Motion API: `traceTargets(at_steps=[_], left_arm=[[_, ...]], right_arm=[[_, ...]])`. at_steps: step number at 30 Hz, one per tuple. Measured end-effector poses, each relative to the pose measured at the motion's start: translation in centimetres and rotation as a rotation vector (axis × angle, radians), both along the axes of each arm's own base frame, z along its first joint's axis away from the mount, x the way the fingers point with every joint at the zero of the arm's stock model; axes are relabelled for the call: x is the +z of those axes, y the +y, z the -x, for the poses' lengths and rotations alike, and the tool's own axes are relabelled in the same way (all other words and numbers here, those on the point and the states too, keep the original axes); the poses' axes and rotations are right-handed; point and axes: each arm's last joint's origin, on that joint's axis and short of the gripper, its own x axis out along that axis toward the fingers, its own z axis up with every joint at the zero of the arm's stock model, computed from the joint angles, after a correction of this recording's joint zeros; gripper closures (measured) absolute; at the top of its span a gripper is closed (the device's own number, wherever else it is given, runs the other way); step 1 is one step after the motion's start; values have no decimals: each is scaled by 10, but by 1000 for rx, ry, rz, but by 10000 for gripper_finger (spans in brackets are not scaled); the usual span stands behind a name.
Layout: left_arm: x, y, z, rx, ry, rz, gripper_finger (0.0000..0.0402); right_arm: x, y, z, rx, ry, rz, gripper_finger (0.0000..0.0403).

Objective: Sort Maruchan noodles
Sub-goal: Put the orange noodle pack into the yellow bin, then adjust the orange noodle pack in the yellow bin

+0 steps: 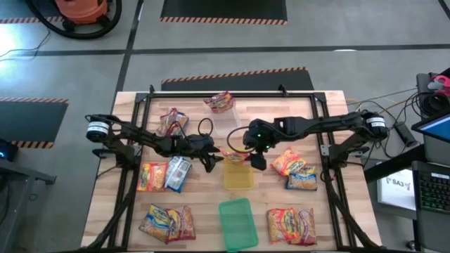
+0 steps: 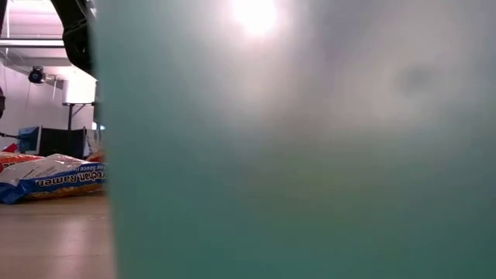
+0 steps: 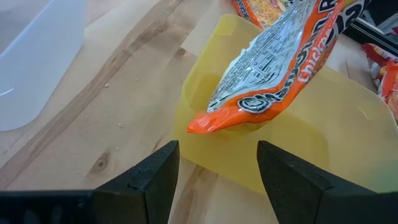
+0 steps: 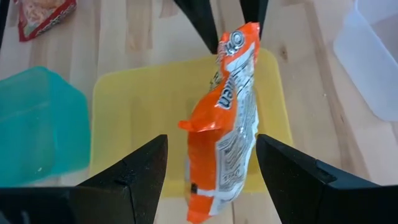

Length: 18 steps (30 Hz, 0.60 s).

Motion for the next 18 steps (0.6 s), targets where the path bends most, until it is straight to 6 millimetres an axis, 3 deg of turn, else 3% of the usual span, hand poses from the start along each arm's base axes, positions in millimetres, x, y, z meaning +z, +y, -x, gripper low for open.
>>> traceTargets(at_steps=[8, 18], left_arm=[[0, 0, 0, 0, -1, 0, 203], [0, 0, 0, 0, -4, 0, 203]], right_arm=[[-18, -1, 0, -14, -56, 38, 170], [-28, -1, 2, -20, -77, 54, 182]])
